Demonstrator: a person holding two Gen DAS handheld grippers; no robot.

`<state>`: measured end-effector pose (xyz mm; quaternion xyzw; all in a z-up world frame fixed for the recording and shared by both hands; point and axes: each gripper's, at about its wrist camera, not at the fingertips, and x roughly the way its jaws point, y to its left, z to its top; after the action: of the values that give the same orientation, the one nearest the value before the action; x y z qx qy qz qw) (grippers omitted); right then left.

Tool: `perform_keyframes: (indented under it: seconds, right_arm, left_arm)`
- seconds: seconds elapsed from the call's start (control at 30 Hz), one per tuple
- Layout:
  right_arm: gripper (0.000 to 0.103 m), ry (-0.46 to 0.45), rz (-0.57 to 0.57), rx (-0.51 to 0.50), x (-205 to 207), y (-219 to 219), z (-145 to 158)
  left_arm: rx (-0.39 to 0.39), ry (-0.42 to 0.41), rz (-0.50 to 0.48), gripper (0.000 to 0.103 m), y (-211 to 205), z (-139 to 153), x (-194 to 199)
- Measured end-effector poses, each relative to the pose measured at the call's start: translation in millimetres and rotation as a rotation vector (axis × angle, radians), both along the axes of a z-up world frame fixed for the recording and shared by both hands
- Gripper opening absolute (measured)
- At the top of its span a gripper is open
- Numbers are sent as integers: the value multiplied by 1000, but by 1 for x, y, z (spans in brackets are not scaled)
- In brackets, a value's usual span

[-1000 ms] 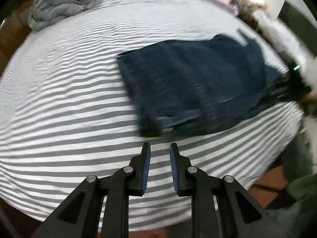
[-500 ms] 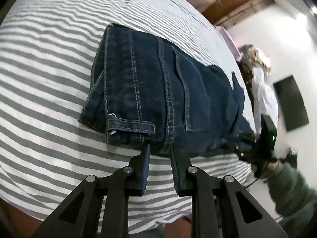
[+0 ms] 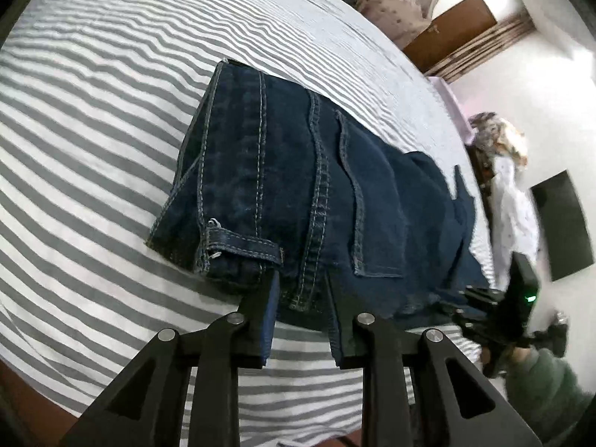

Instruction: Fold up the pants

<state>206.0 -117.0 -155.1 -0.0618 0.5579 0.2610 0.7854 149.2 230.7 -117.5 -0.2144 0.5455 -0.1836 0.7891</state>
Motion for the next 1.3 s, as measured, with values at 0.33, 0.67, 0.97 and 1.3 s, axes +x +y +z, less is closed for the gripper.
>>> perform_keyframes:
  seconds: [0.33, 0.67, 0.97, 1.3]
  right_arm:
    - [19, 24, -34, 25, -8, -1, -9]
    - [41, 53, -126, 165, 1, -38, 20]
    - [47, 25, -440, 88, 29, -187, 87]
    - [46, 35, -607, 70, 93, -279, 94]
  left_arm:
    - [151, -98, 48, 23, 8, 11, 21]
    - [252, -394, -237, 59, -100, 71, -19]
    - [295, -489, -619, 62, -258, 38, -35]
    - [304, -387, -683, 46, -325, -16, -34]
